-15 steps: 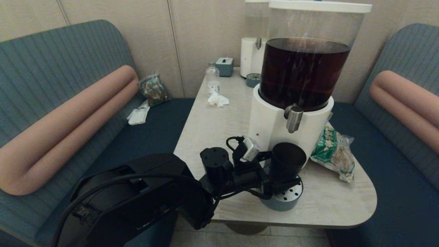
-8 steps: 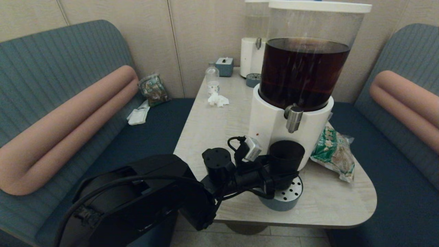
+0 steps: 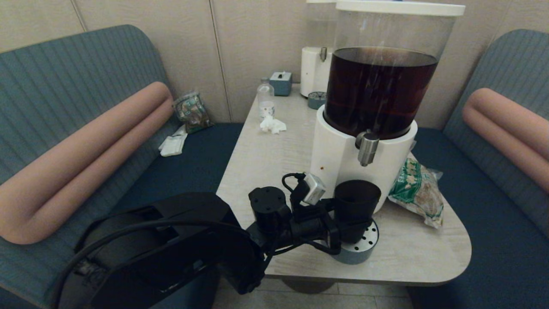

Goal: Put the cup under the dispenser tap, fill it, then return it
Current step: Place the cup next to the water dispenser

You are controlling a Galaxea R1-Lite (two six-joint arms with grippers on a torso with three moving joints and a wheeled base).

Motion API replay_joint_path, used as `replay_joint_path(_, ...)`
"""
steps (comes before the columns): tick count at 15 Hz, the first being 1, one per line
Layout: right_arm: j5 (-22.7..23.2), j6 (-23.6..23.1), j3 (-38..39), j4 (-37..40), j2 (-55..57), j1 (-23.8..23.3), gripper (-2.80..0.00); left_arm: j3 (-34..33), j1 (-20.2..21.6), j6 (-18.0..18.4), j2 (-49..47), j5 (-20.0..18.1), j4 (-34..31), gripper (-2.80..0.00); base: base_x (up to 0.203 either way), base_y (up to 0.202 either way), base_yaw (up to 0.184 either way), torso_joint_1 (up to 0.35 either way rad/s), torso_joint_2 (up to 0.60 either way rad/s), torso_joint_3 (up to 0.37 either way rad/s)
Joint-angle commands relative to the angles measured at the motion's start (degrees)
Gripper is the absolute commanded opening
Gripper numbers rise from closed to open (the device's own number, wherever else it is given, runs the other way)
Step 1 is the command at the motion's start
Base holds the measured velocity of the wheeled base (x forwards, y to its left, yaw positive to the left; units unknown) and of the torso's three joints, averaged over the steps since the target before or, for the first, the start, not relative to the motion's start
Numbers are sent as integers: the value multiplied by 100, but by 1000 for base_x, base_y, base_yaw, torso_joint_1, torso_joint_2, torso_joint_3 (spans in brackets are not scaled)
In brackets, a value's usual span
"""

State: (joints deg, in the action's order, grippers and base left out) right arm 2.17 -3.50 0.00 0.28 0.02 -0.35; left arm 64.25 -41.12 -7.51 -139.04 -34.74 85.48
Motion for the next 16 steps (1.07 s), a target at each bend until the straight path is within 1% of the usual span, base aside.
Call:
replay_joint_path(1,3,-2,0,-1,6,0,-280,-249,24,-5,330,-30,63,-280,0,0,0,0,0,0)
replay_joint_path(3,3,-10,0,-1,6,0,-280,-675,145,1,742,-34,74,-280,0,0,0,0,0,0)
replay_joint_path(6,3,-10,0,-1,6,0,-280,-1055,372,-5,1056,-32,126,-280,0,0,0,0,0,0)
replay_joint_path(9,3,-6,0,-1,6,0,-280,-1579,598,-5,1417,-18,184,-280,0,0,0,0,0,0)
replay_joint_path(13,3,-2,0,-1,6,0,-280,-1820,1326,9,1611,-18,197,-280,0,0,0,0,0,0)
replay_joint_path(16,3,-10,0,-1,6,0,-280,-1787,1847,9,1540,-59,211,-280,0,0,0,0,0,0)
